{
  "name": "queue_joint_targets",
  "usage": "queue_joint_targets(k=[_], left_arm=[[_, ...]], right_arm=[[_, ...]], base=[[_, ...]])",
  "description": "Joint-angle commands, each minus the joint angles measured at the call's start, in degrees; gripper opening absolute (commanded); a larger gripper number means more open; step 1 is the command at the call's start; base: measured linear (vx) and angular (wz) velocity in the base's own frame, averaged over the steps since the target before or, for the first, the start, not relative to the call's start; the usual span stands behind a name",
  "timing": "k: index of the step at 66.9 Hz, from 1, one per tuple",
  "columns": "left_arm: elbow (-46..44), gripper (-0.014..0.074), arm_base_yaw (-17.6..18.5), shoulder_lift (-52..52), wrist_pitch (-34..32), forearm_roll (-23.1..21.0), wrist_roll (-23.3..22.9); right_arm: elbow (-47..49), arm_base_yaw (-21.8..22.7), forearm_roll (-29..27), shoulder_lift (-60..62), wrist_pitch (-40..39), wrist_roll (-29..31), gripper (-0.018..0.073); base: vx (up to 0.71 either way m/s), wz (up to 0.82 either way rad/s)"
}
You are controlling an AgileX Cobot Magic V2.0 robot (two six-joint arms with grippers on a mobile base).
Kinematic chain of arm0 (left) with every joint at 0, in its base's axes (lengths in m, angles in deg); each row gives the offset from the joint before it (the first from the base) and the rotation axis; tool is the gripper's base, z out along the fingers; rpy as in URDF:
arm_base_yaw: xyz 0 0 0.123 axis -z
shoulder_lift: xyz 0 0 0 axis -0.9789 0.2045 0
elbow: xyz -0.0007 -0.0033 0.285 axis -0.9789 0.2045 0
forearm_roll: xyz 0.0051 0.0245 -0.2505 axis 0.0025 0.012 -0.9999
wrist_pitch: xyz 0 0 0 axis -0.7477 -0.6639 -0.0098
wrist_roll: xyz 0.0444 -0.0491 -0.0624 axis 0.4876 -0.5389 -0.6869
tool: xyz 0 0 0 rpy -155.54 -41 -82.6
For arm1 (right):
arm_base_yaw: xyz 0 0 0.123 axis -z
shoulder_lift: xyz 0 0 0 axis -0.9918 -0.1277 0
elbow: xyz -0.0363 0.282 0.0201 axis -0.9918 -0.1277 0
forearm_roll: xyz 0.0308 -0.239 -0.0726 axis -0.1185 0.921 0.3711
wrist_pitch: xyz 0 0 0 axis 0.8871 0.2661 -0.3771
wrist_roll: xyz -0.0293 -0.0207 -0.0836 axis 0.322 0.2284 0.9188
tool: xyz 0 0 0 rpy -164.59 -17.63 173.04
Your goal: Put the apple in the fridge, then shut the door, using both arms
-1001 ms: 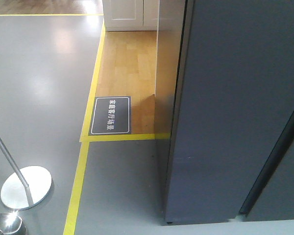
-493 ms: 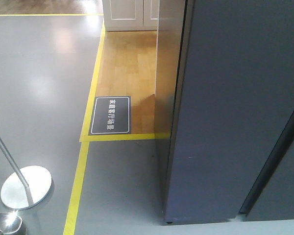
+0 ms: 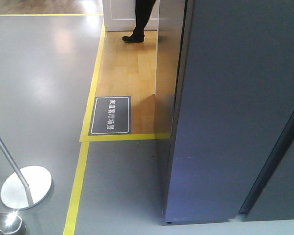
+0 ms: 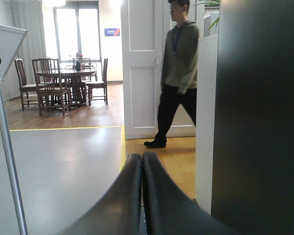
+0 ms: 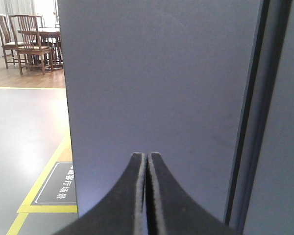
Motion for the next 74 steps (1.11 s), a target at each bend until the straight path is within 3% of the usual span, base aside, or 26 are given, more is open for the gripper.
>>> queue_joint_targets(k=[1, 74], left_arm=[[1.49, -0.0006, 0.20, -0.07, -4.31, -0.49, -0.09], [1.49, -0.0006, 0.20, -0.07, -4.31, -0.49, -0.09]], right_arm=[[-0.34, 0.23, -0.07, 1.57, -4.70, 0.91, -0.0003], [-0.28, 0.23, -0.07, 1.57, -4.45, 0.91, -0.0003]], base=[[0.00, 0.00], [0.00, 0.00]])
